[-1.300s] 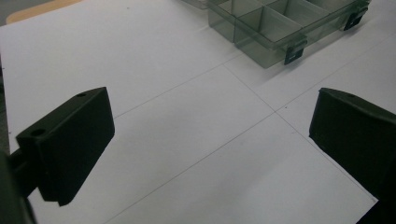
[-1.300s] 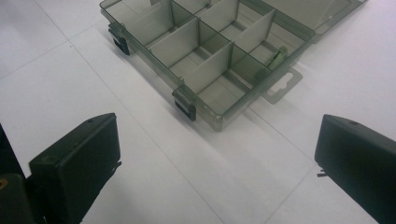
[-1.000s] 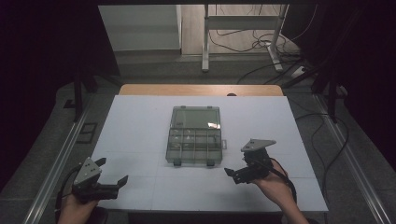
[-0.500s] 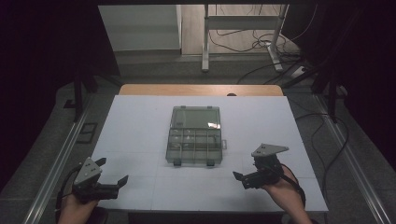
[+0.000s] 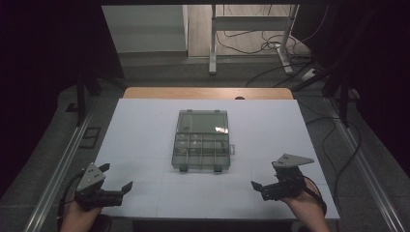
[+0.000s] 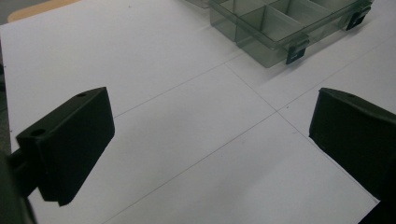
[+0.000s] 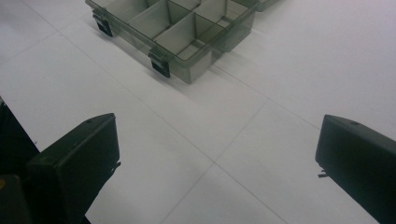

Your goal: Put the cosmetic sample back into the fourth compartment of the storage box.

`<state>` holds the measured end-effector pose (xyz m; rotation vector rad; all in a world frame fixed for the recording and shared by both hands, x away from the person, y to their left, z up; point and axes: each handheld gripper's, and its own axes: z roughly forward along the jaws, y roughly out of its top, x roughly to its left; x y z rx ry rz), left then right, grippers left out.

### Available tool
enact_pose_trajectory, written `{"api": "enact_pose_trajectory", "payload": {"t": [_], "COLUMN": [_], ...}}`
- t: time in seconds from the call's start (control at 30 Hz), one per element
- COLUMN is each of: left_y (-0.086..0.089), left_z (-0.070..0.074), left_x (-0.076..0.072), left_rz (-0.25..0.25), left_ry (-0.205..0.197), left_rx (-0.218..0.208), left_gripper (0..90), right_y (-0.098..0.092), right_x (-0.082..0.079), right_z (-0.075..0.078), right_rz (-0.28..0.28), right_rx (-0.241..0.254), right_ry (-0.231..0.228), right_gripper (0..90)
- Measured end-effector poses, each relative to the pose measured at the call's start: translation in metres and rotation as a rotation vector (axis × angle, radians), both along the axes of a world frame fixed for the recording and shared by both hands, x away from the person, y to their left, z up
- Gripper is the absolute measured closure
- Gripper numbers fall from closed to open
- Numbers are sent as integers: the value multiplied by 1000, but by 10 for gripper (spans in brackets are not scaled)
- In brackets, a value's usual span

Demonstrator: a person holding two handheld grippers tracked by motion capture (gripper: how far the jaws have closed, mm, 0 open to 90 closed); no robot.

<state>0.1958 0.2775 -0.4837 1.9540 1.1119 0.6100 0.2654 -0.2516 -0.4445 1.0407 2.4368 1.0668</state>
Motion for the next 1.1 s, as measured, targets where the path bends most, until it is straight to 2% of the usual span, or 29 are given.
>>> {"api": "enact_pose_trajectory", "payload": {"t": [0.23,0.4,0.57,0.73,0.83,1.1], "left_y": [-1,-1,-2,-2,-2,-2], "left_z": [0,0,0,0,0,0], "left_x": [0,0,0,0,0,1], "left_rz": [2,4,5,4,3,1], "left_ry": [3,4,6,6,6,5], "left_rx": [4,11,15,18,19,19], "left_gripper": [8,9,9,9,10,10], "right_y": [-16,-31,-47,-57,-60,-58], "right_x": [-8,-14,-22,-26,-27,-27], "right_z": [-4,-9,-15,-20,-18,-20], "right_rz": [-34,-83,-135,-162,-175,-180], "right_rx": [-8,-15,19,23,38,2], "right_ry": [1,-5,3,10,-1,6], "right_gripper": [0,0,0,0,0,4]}}
